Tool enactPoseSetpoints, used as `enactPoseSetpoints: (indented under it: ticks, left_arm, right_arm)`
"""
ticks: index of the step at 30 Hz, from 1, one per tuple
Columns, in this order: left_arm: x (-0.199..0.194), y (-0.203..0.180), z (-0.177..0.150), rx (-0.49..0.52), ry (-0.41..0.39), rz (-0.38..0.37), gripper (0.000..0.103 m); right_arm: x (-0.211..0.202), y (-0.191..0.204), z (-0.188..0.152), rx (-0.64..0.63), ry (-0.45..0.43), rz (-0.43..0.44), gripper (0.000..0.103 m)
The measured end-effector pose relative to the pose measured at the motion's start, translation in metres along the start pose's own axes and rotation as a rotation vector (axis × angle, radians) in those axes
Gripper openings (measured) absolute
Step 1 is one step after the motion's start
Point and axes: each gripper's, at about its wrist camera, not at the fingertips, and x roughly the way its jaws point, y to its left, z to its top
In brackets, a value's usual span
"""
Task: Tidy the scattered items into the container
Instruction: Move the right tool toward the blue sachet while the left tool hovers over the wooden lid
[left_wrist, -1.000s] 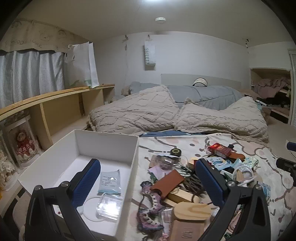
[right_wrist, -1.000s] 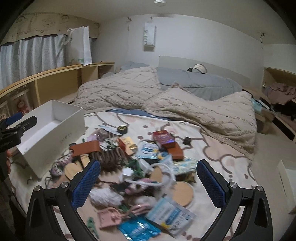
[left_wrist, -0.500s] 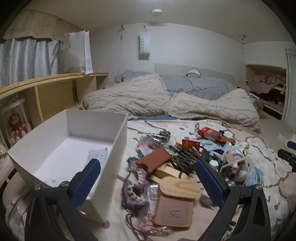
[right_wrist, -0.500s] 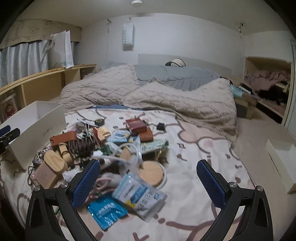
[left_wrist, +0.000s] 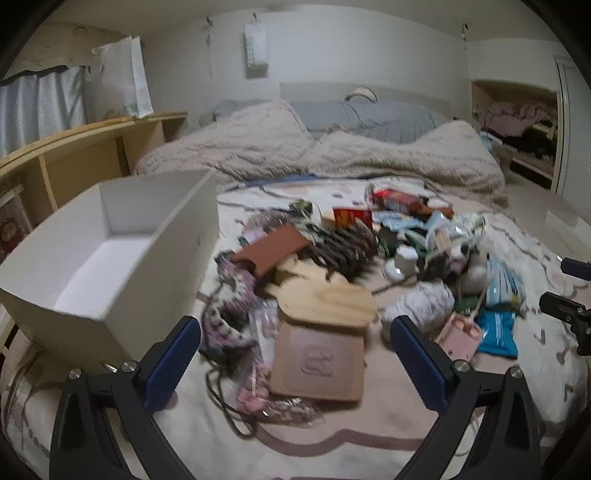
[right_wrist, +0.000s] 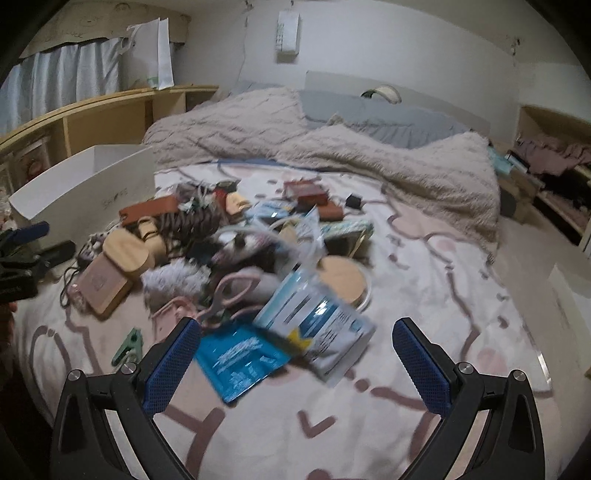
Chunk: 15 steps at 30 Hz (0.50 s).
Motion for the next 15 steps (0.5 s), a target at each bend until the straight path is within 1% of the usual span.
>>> enactPoseSetpoints:
  ticks: [3,6,9,15]
  left_arm:
    - [0.005,-0.007,-0.004,0.029,0.020,0.000,0.103]
    - [0.010,-0.013,-0.006,0.045,0.040,-0.006,0.103]
    - [0.015,-0.017,-0.008,0.065,0.059,-0.005,0.103]
    - [0.024,-0.027,-0.012,0.108,0.088,0.015,0.103]
  right_arm:
    - [0.005,0.004,-0.004,-0.009,0.028,0.020,0.103]
    - [0.008,0.005,-0.006,-0.025,0.031,0.015,0.103]
    - [0.015,0.000,-0.008,-0.025,0.053,0.000,0.103]
    - [0.032,-0.022,-0.015,0.046,0.126,-0.034,0.103]
